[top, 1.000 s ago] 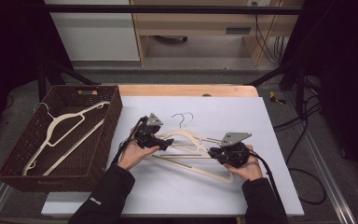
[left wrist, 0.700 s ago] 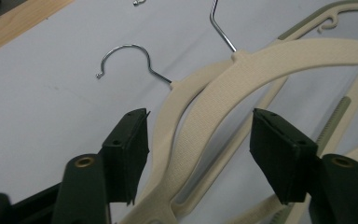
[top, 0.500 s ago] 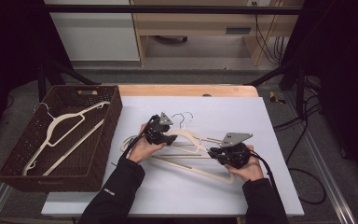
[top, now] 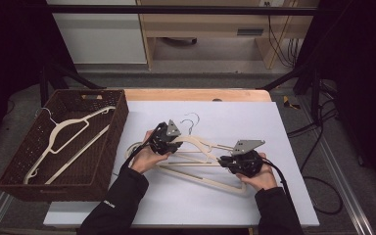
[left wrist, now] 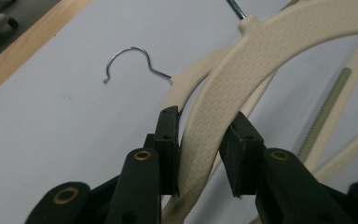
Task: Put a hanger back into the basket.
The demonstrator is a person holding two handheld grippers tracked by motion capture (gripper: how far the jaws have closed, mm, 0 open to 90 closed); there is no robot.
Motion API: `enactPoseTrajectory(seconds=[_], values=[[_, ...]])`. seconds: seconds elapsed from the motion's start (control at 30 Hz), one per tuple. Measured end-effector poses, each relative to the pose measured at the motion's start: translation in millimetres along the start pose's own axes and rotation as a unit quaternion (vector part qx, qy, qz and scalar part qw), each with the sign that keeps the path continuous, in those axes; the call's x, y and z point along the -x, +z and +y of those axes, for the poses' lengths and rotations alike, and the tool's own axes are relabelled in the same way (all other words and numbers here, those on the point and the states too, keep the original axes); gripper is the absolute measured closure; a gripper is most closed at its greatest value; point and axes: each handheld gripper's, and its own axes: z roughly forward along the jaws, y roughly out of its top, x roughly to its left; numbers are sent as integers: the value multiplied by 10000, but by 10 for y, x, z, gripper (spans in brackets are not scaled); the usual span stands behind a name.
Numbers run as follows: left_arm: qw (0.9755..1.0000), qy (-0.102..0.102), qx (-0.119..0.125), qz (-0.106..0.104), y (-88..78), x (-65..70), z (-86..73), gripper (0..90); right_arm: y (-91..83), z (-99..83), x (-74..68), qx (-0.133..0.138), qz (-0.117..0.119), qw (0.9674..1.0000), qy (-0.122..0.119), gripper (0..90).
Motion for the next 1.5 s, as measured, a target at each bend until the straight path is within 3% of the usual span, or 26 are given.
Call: enactPoseTrajectory(seconds=[0.13,0.43,0.57,0.6,0.7,0.77,0.83,0.97,1.0,1.2,1.33,1.4,1.47,1.5], values=[[9998,161,140,55,-126,95,-47,712,8,-31,30,-19,15,9999,126,788],[9991,259,312,143,-322,235,-189,741,36,-33,41,121,180,9994,282,758],[9983,326,443,173,-414,307,-187,755,22,2,36,423,229,9981,393,647],[9981,429,394,196,-442,319,-180,759,13,20,35,514,253,9972,471,614],[9977,433,475,208,-469,382,-174,765,4,90,36,818,271,9942,639,507],[9973,589,379,211,-498,381,-175,766,30,159,17,909,249,9935,642,461],[9975,464,500,186,-491,404,-178,767,82,235,-15,953,274,9934,568,444],[9975,453,520,154,-503,411,-182,767,252,385,-86,915,479,9938,418,498],[9974,547,434,151,-521,400,-182,767,297,417,-107,858,531,9942,382,511],[9977,385,565,13,-553,429,-199,767,417,510,-156,641,745,9949,230,740],[9974,114,633,-324,-602,401,-217,750,374,501,-157,625,1004,9930,39,777],[9973,-8,656,-328,-635,374,-221,660,345,499,-183,592,1140,9917,-59,827],[9957,-173,792,-452,-688,343,-233,608,316,501,-194,645,1351,9887,-1,852],[9947,-248,866,-489,-719,329,-237,566,294,503,-206,660,1385,9881,-93,859]])
